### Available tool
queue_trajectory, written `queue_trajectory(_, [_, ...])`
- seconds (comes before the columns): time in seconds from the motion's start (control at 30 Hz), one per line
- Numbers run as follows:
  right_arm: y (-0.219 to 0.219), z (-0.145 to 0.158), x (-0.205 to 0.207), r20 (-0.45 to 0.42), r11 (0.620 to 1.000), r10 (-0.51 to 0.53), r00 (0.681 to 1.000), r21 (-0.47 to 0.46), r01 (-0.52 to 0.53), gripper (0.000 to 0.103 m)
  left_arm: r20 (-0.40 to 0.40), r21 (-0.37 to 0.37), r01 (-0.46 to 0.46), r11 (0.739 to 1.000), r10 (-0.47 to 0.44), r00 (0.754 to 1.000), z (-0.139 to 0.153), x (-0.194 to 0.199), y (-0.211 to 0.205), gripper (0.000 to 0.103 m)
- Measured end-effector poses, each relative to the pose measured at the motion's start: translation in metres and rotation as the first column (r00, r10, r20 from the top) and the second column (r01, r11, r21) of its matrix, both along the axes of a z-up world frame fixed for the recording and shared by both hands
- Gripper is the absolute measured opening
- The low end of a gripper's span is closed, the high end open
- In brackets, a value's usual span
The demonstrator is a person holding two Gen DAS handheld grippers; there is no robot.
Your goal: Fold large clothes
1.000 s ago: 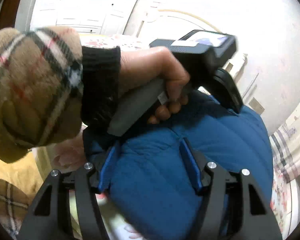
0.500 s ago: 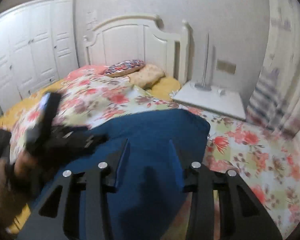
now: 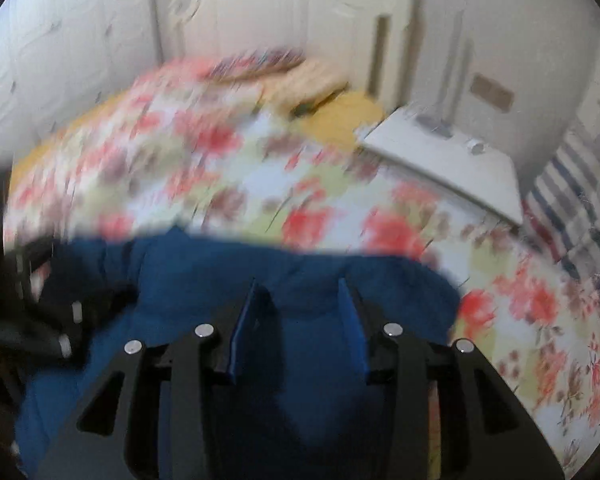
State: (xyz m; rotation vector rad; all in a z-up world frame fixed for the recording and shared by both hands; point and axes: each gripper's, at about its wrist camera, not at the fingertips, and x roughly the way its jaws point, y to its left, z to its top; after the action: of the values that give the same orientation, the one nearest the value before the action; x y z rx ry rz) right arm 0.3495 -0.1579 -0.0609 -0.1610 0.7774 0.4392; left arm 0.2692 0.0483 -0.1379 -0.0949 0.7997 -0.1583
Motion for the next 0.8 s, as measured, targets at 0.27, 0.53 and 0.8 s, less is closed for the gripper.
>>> queue_trajectory(0.27, [-0.001, -0.05, 0.032, -0.086, 0.999, -0.011, 0.996, -0.054, 0.006, 0.044, -0.01, 0.016, -0.002, 1.0, 0.002, 1.0, -0.003, 0.003, -0.001, 0.096])
queue_trajectory(0.53, [0.002, 0.002, 0.022, -0.028, 0.999, -0.026, 0.999, 0.021, 0.027, 0.06, -0.005, 0.019, -0.003, 1.0, 0.003, 1.0, -0.003, 0.004, 0.0, 0.096])
queue_trajectory(0.8, [0.047, -0.051, 0.032, -0.083, 0.977, 0.056, 0.995, -0.201, -0.071, 0.077, -0.018, 0.019, -0.007, 1.0, 0.007, 1.0, -0.004, 0.005, 0.0, 0.096])
